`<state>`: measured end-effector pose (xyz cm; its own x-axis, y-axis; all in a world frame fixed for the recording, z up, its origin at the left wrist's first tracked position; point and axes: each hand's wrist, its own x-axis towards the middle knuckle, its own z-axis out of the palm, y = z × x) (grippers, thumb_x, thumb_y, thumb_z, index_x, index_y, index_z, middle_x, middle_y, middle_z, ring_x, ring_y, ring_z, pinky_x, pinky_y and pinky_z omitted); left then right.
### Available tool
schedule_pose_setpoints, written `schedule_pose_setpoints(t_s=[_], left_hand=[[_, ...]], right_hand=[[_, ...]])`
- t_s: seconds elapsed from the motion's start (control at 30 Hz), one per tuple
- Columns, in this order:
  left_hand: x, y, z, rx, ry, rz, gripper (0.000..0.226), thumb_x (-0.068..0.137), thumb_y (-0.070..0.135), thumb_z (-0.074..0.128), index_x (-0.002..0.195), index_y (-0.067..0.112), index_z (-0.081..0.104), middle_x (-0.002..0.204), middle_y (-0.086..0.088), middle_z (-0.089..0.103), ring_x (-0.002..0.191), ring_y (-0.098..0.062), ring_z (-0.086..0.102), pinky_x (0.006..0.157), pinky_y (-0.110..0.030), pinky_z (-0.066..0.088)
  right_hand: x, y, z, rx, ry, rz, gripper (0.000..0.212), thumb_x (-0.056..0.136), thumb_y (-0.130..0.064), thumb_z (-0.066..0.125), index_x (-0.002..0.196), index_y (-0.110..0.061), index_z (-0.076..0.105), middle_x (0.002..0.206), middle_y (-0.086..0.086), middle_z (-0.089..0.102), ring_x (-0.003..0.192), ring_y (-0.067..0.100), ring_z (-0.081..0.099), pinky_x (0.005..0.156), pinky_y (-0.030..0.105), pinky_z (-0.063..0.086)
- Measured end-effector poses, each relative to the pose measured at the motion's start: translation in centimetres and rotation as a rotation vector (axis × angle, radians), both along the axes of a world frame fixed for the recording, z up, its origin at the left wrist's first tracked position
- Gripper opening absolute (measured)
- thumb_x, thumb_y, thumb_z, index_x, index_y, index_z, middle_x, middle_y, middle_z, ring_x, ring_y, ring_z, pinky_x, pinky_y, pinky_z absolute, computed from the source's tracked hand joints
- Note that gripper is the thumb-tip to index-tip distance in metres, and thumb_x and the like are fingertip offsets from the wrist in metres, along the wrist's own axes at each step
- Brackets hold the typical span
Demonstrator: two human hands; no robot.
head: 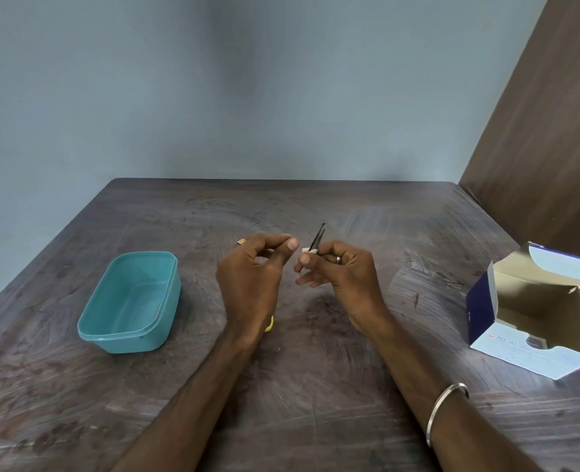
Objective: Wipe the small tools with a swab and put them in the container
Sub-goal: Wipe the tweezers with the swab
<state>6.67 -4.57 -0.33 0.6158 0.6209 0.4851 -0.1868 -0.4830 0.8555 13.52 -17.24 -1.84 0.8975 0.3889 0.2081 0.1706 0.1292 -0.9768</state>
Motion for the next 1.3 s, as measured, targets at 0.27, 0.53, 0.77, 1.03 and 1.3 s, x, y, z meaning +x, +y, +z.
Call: schedule_pose_setpoints(t_s=[0.27, 0.53, 0.77, 1.03, 1.3], left_hand=[[0.13, 0.07, -0.08, -0.211, 0.021, -0.154, 0.012, 0.082, 0.017, 0.079, 0.093, 0.013, 0.080, 0.087, 0.005, 0.078, 0.084, -0.007, 0.074, 0.079, -0.032, 0.060], [0.11, 0.00, -0.08, -0.507, -0.040, -0.212, 0.021, 0.081, 0.004, 0.076, 0.101, -0.004, 0.075, 0.090, -0.013, 0.077, 0.081, -0.020, 0.076, 0.073, -0.031, 0.061], [0.34, -0.02, -0.01, -0.624, -0.075, -0.178, 0.020, 0.080, 0.003, 0.077, 0.100, 0.000, 0.076, 0.088, -0.011, 0.078, 0.081, -0.018, 0.075, 0.068, -0.022, 0.058], [0.44, 0.40, 0.26, -0.751, -0.094, -0.153, 0.013, 0.079, 0.006, 0.075, 0.090, 0.013, 0.077, 0.085, -0.003, 0.078, 0.083, -0.018, 0.075, 0.068, -0.025, 0.060], [0.61, 0.74, 0.10, -0.804, -0.144, -0.132, 0.014, 0.081, 0.004, 0.075, 0.095, 0.010, 0.076, 0.085, -0.004, 0.078, 0.084, -0.018, 0.075, 0.068, -0.026, 0.060]], right_hand=[[0.05, 0.45, -0.58, -0.104, -0.095, 0.030, 0.017, 0.083, -0.016, 0.080, 0.089, -0.001, 0.075, 0.074, 0.013, 0.074, 0.068, 0.038, 0.069, 0.064, 0.047, 0.058], [-0.21, 0.48, -0.64, -0.188, -0.152, 0.007, 0.019, 0.081, -0.025, 0.081, 0.086, -0.008, 0.075, 0.073, 0.012, 0.073, 0.071, 0.040, 0.066, 0.057, 0.039, 0.051], [-0.38, 0.63, -0.60, -0.207, -0.116, 0.056, 0.015, 0.082, -0.021, 0.082, 0.086, -0.008, 0.075, 0.070, 0.007, 0.073, 0.052, 0.010, 0.060, 0.049, 0.032, 0.048], [-0.45, 0.70, -0.65, -0.206, -0.108, 0.041, 0.010, 0.082, -0.021, 0.082, 0.080, -0.016, 0.074, 0.068, 0.008, 0.074, 0.048, 0.014, 0.054, 0.049, 0.033, 0.047], [-0.33, 0.63, -0.73, -0.236, -0.091, 0.020, 0.011, 0.083, -0.021, 0.081, 0.079, -0.015, 0.073, 0.069, 0.007, 0.074, 0.046, 0.012, 0.056, 0.049, 0.030, 0.049]])
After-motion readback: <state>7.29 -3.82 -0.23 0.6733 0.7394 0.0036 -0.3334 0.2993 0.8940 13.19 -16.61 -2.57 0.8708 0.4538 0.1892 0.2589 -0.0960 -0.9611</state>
